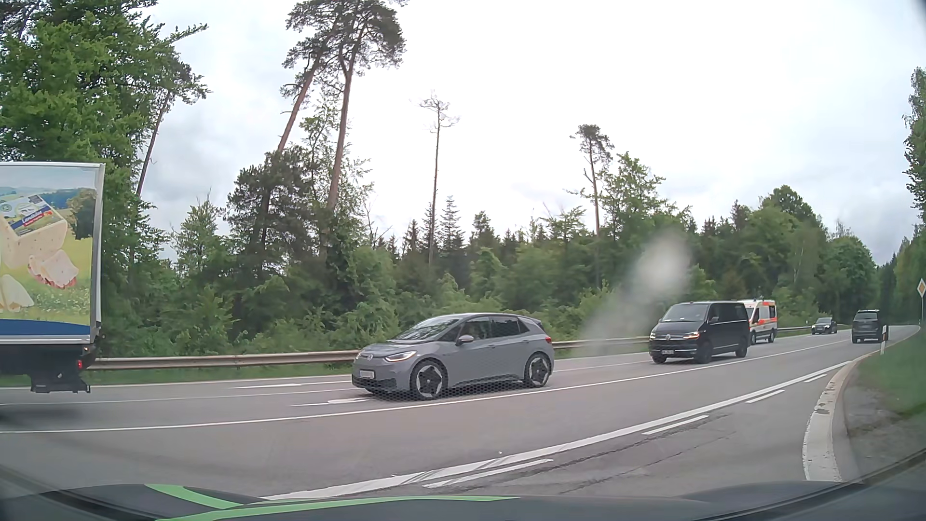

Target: Follow the waypoints while adhering to traffic rules and regulations

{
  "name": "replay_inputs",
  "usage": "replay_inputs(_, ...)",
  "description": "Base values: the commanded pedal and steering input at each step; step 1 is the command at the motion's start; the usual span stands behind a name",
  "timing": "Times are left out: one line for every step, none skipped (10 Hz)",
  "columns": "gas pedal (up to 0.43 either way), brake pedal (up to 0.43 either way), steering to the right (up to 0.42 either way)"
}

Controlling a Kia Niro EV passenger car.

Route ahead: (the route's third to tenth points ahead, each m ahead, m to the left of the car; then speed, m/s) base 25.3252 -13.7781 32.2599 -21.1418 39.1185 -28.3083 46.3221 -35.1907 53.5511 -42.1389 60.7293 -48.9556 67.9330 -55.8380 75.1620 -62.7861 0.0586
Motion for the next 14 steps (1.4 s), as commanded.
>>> replay_inputs(0.177,0.0,0.236)
replay_inputs(0.189,0.0,0.237)
replay_inputs(0.228,0.0,0.236)
replay_inputs(0.268,0.0,0.236)
replay_inputs(0.311,0.0,0.236)
replay_inputs(0.339,0.0,0.236)
replay_inputs(0.358,0.0,0.237)
replay_inputs(0.39,0.0,0.238)
replay_inputs(0.409,0.0,0.24)
replay_inputs(0.421,0.0,0.243)
replay_inputs(0.429,0.0,0.247)
replay_inputs(0.441,0.0,0.248)
replay_inputs(0.449,0.0,0.249)
replay_inputs(0.461,0.0,0.246)
